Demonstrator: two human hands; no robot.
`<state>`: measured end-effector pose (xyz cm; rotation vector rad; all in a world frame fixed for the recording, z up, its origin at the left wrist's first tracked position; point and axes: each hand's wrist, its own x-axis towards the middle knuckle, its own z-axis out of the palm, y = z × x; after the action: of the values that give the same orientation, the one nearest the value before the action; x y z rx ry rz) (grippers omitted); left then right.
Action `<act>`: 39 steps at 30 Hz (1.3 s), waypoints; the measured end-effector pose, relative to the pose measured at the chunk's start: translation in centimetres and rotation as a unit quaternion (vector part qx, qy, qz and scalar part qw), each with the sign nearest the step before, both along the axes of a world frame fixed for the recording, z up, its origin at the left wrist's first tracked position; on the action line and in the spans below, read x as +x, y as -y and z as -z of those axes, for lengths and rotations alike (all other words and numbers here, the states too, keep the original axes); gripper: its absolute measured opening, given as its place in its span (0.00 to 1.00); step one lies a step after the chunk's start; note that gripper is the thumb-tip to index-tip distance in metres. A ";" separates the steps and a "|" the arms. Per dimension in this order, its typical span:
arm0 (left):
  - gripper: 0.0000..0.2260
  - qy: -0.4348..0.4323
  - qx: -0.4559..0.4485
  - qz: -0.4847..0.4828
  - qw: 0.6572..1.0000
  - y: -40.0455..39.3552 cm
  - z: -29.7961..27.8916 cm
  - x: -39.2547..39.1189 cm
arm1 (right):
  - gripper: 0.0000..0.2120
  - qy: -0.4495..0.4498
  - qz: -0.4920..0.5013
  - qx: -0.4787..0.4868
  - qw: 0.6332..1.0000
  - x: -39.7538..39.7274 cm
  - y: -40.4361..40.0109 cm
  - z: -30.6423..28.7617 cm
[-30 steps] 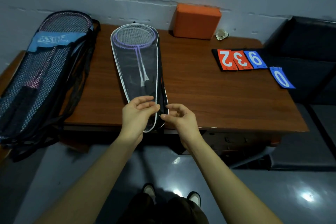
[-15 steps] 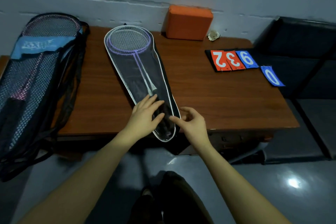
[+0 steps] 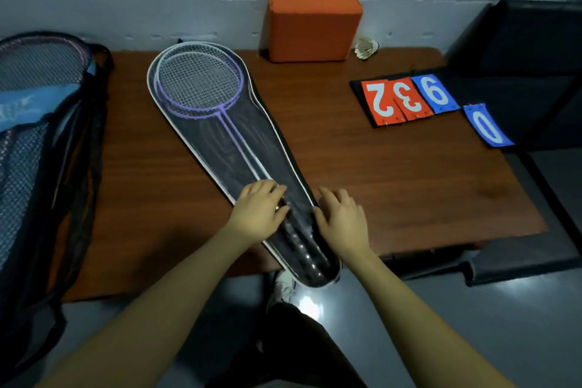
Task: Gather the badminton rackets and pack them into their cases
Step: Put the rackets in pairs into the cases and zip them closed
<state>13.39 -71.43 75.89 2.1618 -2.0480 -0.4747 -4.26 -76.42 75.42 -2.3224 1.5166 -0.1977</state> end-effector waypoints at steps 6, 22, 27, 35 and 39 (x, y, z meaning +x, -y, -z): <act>0.23 -0.014 0.040 -0.068 0.997 6.5 -1.9 4.3 | 0.20 0.041 -0.020 0.014 0.999 4.7 7.5 -0.2; 0.21 0.021 0.045 -0.097 0.994 17.1 1.1 14.0 | 0.17 0.046 -0.017 0.093 0.994 16.8 15.2 0.6; 0.24 -0.128 -0.033 -0.153 0.979 18.8 1.2 15.1 | 0.16 0.208 -0.007 0.127 0.970 16.3 15.2 -0.9; 0.29 -0.207 -0.047 -0.245 0.946 21.4 -0.7 16.0 | 0.15 0.265 -0.024 0.147 0.953 15.8 14.0 -3.5; 0.23 -0.210 -0.023 -0.247 0.946 21.6 -1.4 15.9 | 0.16 0.262 -0.038 0.174 0.949 15.1 13.2 -3.8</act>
<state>29.30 -93.06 77.27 2.1973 -1.2325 -0.7254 10.85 -89.64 79.26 -1.8504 1.0916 -0.4469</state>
